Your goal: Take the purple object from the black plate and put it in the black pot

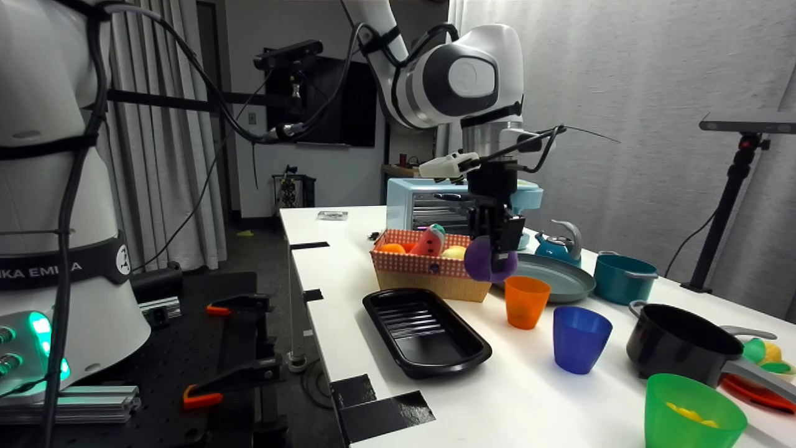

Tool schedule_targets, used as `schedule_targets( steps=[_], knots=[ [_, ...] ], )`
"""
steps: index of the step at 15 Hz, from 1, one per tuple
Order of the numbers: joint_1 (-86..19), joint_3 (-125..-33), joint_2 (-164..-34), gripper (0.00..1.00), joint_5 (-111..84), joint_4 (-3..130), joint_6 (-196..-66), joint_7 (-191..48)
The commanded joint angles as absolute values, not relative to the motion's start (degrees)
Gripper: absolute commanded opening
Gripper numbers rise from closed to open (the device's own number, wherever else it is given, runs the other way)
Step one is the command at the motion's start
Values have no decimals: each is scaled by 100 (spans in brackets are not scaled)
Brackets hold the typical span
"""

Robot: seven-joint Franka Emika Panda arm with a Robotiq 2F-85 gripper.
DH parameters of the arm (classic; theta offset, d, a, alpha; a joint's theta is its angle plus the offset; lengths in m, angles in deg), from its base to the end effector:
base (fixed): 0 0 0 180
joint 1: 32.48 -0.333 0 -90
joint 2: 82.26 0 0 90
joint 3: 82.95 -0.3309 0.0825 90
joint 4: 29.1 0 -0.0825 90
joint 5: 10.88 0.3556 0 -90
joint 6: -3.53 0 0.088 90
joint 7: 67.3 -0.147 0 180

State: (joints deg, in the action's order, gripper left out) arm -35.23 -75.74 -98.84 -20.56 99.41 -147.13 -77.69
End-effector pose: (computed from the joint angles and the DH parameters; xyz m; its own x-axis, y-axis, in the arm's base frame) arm 0.5450 -0.0420 0.2456 0.9888 -0.1018 0.1091 -0.1142 -0.9869 0.1140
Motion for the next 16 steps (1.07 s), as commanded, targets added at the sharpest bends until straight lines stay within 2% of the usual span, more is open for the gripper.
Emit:
schedule_targets(
  steps=[1,8,16],
  knots=[
    [-3485,-7605,-9896,7,-2104,9922,-14707,-7812],
    [-3505,-7448,-10401,7,-2275,9398,-14805,-7929],
    [-3493,-6979,-11451,7,-2499,7857,-14776,-8011]
  ],
)
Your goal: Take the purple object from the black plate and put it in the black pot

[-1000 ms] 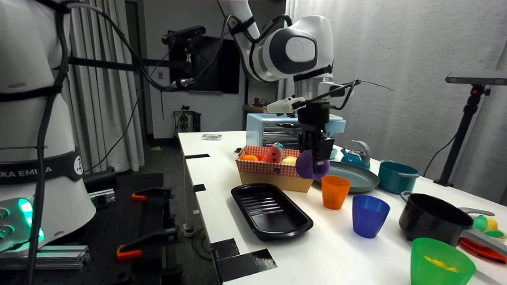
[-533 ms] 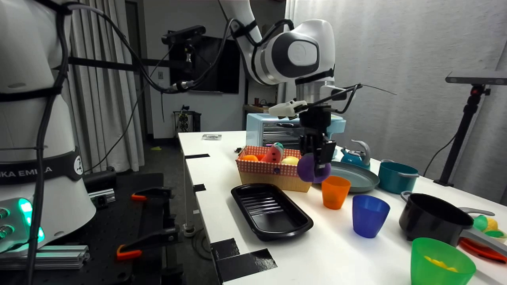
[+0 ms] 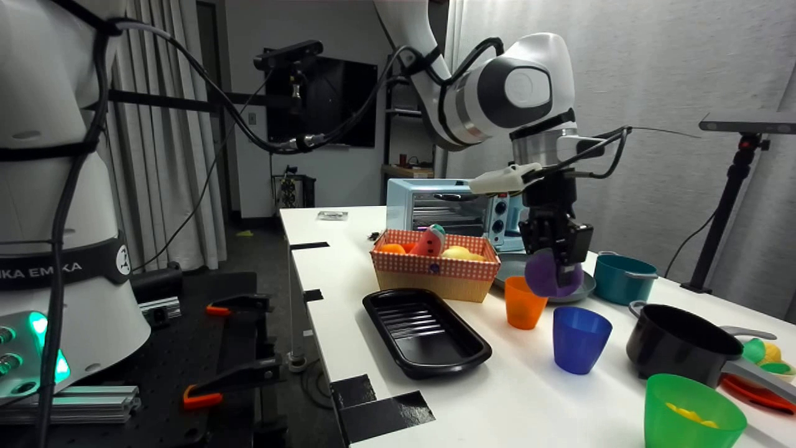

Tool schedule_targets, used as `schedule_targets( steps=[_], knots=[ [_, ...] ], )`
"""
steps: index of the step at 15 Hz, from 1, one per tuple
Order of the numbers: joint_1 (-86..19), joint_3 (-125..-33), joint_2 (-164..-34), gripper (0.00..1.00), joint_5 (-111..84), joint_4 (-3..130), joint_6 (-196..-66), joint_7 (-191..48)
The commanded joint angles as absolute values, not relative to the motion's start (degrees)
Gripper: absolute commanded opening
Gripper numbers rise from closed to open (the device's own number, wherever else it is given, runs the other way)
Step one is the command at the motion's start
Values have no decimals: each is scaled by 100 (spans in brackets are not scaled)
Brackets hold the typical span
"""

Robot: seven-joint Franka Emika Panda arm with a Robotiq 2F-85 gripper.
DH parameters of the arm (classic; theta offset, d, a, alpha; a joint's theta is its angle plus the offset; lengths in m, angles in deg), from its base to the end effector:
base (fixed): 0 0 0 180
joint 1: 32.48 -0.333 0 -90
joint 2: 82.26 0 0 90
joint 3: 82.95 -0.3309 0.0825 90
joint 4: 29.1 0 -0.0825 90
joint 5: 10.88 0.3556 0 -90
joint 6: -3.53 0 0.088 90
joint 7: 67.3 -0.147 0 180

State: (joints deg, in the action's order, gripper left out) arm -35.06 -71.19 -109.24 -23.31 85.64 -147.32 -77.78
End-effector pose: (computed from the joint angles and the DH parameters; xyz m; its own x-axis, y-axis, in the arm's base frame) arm 0.6127 -0.0932 0.2368 0.9782 -0.1125 0.1748 -0.1466 -0.9696 0.1960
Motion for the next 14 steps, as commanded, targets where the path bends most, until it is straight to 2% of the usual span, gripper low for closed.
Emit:
schedule_targets(
  steps=[1,14],
  knots=[
    [-3494,-6927,-11593,7,-2507,7653,-14761,-8024],
    [-3579,-6226,-13230,7,-2469,5292,-14543,-8994]
  ],
)
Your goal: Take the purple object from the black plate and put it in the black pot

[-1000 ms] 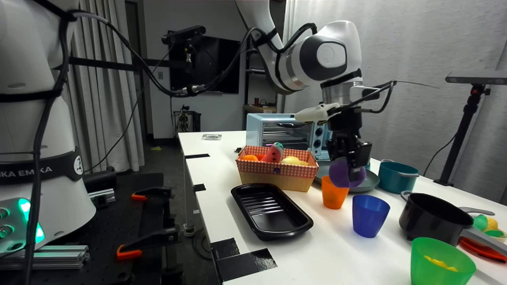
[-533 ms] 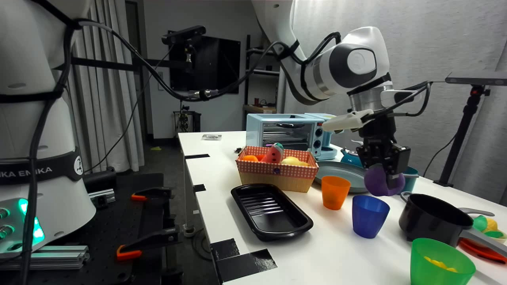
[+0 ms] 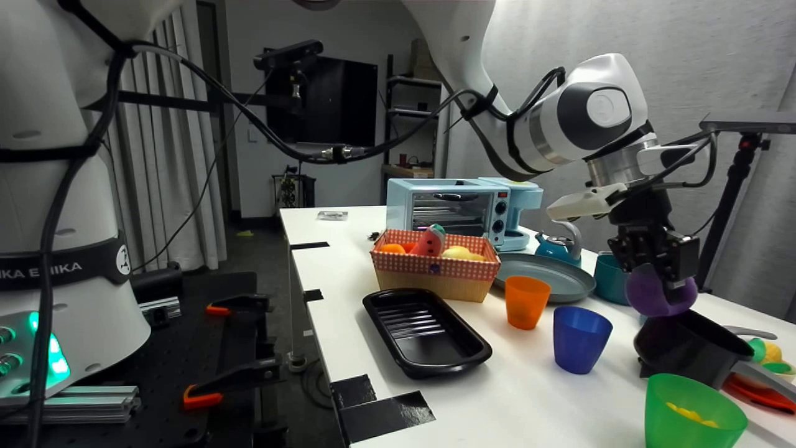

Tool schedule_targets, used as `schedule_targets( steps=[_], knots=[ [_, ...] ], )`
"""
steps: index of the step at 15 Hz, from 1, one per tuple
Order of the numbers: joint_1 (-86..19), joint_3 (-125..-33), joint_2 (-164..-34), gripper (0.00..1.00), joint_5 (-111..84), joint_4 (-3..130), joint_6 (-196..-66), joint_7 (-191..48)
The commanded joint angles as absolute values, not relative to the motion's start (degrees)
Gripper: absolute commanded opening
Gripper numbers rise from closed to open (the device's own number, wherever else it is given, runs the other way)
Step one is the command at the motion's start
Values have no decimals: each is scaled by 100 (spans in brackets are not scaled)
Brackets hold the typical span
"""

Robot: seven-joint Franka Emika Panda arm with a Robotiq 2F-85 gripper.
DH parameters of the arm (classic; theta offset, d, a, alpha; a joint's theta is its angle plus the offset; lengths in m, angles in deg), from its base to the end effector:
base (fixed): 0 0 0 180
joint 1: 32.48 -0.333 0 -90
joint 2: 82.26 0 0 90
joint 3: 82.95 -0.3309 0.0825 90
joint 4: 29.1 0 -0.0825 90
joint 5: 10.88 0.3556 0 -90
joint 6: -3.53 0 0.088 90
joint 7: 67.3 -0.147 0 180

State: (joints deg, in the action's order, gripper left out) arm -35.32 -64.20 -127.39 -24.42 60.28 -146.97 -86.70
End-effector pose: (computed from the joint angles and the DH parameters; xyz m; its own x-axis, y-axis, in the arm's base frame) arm 0.7154 -0.1594 0.2230 0.9108 -0.2252 0.3459 -0.3320 -0.8976 0.2899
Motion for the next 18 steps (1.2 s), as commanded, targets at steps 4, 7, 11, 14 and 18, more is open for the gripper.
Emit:
schedule_targets(
  steps=[4,7,11,14,18],
  knots=[
    [-3602,-6117,-13369,7,-2470,4962,-14472,-9191],
    [-3606,-6053,-13444,7,-2470,4894,-14479,-9292],
    [-3692,-6001,-13337,7,-2503,5040,-14444,-9385],
    [-3771,-5966,-13219,7,-2535,5215,-14502,-9437],
    [-3896,-5901,-13075,7,-2583,5424,-14544,-9507]
  ],
)
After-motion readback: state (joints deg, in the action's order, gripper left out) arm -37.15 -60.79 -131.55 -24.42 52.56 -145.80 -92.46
